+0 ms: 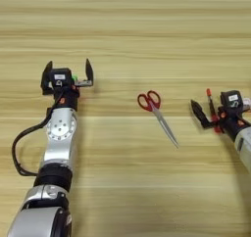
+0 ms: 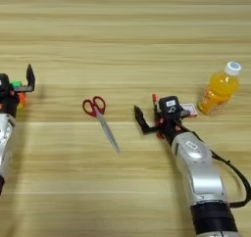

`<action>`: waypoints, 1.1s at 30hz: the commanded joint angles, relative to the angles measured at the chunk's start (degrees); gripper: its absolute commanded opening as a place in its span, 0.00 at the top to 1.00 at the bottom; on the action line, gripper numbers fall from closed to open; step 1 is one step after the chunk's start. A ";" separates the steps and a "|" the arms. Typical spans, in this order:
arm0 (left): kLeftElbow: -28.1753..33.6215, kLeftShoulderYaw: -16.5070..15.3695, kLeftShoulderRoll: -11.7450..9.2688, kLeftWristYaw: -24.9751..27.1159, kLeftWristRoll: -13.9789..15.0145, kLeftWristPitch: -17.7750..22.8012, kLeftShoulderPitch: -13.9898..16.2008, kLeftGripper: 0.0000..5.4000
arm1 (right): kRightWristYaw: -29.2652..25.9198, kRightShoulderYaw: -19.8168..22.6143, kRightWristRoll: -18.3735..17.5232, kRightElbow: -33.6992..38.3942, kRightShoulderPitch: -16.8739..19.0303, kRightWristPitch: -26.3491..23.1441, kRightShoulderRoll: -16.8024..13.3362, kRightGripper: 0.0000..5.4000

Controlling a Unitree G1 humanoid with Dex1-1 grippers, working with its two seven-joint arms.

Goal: Move the objects on the table

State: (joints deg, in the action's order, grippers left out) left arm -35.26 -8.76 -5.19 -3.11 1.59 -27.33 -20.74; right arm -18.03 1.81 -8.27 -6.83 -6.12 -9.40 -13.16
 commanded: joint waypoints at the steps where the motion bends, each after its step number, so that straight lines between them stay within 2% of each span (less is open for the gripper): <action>1: 0.43 0.05 0.24 -0.14 0.12 0.67 0.66 0.00 | -0.21 -0.12 0.05 -0.58 -0.29 -0.67 0.24 0.01; 31: 1.33 0.15 0.44 -0.42 0.05 1.08 1.03 0.00 | -1.36 -0.72 0.40 -7.41 -1.86 -0.21 0.97 0.01; 33: 1.27 0.16 0.45 -0.44 0.05 1.12 0.97 0.00 | -0.70 -1.63 2.38 -7.09 -1.81 1.88 0.42 0.01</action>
State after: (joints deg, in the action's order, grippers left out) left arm -34.40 -8.73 -5.13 -3.26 1.59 -27.22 -20.06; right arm -19.17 1.62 -8.16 -13.36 -8.40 -8.79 -12.60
